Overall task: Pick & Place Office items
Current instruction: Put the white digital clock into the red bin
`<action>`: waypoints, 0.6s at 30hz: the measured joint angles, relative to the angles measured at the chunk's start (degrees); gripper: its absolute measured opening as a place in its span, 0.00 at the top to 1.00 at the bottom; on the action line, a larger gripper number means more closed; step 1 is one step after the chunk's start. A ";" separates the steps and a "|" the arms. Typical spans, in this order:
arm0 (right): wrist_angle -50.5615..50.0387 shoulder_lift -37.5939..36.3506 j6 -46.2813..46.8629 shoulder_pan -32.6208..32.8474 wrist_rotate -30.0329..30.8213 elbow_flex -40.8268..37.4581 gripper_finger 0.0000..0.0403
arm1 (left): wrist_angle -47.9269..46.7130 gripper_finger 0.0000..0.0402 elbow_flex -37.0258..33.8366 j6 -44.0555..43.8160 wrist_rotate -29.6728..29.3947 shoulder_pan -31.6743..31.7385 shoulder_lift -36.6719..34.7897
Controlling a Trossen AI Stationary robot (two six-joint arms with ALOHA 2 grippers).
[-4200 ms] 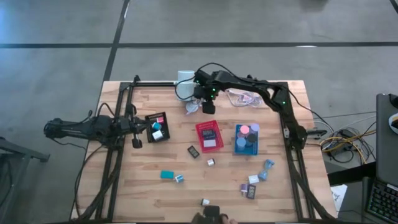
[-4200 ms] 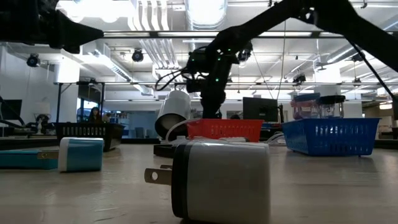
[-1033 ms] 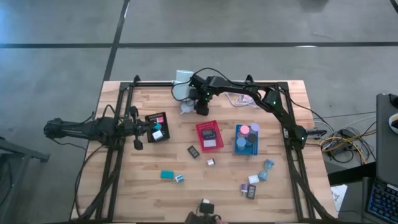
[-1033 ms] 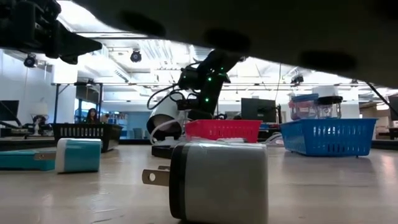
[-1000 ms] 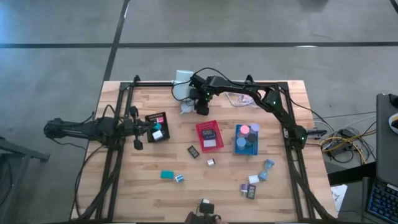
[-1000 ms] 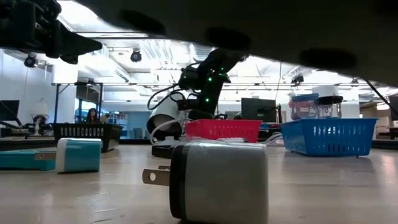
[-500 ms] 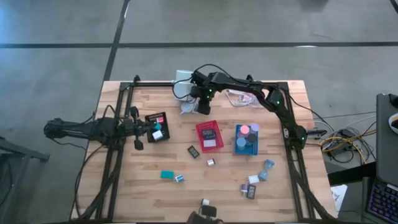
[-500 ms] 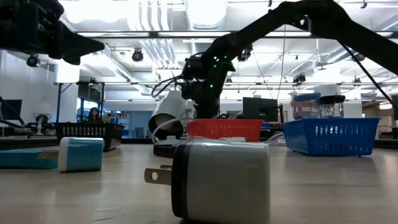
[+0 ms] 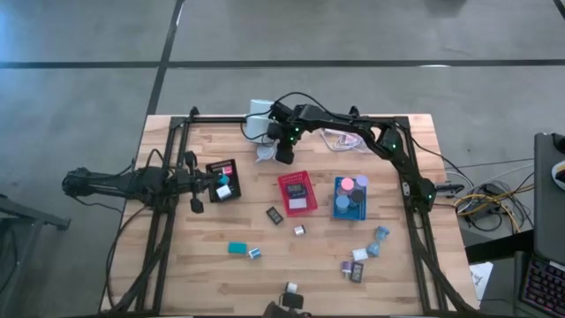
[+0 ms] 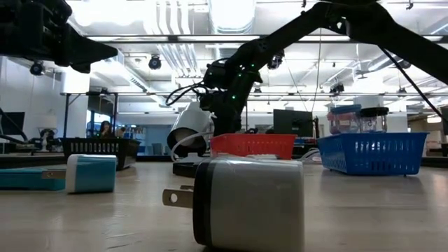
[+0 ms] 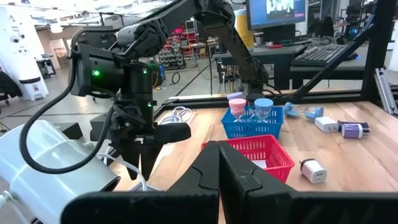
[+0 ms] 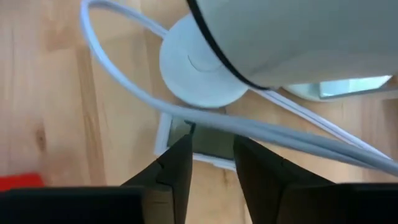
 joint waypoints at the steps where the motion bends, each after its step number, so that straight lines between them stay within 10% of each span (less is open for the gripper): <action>1: -0.38 0.01 -0.84 0.00 0.35 -0.01 0.74 | 0.02 1.00 0.00 0.00 0.00 0.00 0.00; 18: 2.27 0.09 0.97 1.08 1.64 -0.50 0.98 | 0.00 1.00 0.00 0.02 -0.15 0.01 0.02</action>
